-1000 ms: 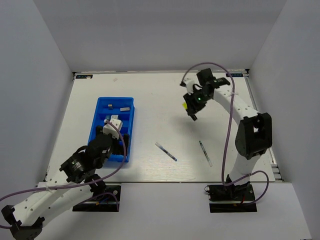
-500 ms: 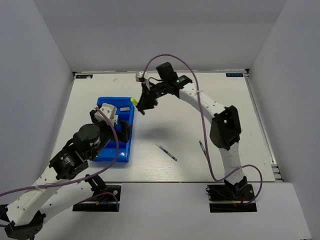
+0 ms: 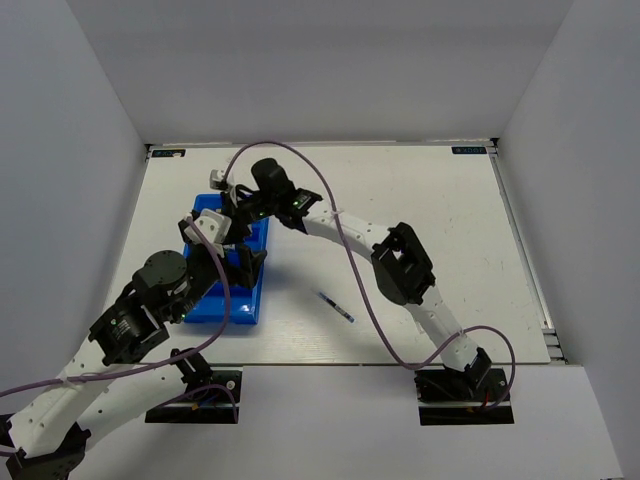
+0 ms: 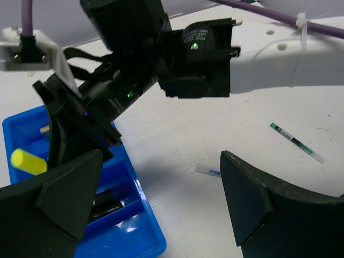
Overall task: Sort the stationery into containers
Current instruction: Place the stationery into the container, then grab a piece of stationery with the left arm
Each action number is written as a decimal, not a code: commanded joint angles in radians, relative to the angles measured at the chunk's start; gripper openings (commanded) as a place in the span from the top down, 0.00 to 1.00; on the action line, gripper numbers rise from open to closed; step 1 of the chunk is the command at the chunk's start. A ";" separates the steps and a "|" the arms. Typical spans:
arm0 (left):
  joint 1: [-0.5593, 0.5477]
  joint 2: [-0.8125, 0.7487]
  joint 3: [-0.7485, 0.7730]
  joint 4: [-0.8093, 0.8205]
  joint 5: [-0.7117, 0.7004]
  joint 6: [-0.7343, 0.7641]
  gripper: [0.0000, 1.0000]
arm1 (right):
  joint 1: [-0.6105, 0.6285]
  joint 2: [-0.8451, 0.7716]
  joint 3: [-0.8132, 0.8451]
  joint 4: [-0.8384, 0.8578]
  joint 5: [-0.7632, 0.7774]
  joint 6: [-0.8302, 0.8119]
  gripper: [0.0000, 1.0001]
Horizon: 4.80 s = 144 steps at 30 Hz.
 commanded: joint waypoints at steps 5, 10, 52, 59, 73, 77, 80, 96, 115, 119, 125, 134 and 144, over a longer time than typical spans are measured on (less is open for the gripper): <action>-0.004 -0.034 -0.014 -0.001 0.017 0.011 0.00 | 0.015 0.020 -0.050 0.091 0.090 -0.057 1.00; -0.004 -0.037 -0.004 -0.016 0.018 0.004 0.00 | 0.029 0.018 -0.077 0.040 0.119 -0.120 1.00; -0.003 0.185 0.078 -0.181 0.181 -0.221 0.97 | -0.052 -0.511 -0.435 -0.561 1.043 -0.218 1.00; 0.011 0.630 0.311 -0.471 0.095 -0.618 0.47 | -0.229 -0.755 -0.632 -0.817 0.880 -0.186 0.28; -0.050 0.978 0.274 -0.323 0.132 -1.355 0.72 | -0.442 -1.250 -1.141 -0.716 0.984 0.118 0.60; -0.079 1.055 0.269 -0.280 0.121 -1.475 0.72 | -0.485 -1.306 -1.218 -0.689 0.958 0.116 0.60; -0.087 1.120 0.325 -0.338 0.092 -1.541 0.65 | -0.516 -1.332 -1.258 -0.658 0.948 0.121 0.60; -0.121 1.328 0.487 -0.429 0.088 -1.619 0.56 | -0.595 -1.456 -1.287 -0.659 0.863 0.107 0.57; -0.135 1.370 0.420 -0.413 0.087 -1.670 0.57 | -0.617 -1.479 -1.293 -0.659 0.865 0.113 0.56; -0.130 1.387 0.417 -0.409 0.095 -1.670 0.57 | -0.629 -1.484 -1.293 -0.658 0.862 0.113 0.56; -0.128 1.402 0.384 -0.370 0.110 -1.675 0.71 | -0.638 -1.490 -1.295 -0.661 0.853 0.116 0.56; -0.116 1.304 0.302 -0.350 0.072 -1.642 1.00 | -0.651 -1.499 -1.298 -0.659 0.843 0.118 0.56; -0.095 0.902 0.305 -0.620 -0.304 -1.743 1.00 | -0.658 -1.497 -1.302 -0.656 0.845 0.119 0.54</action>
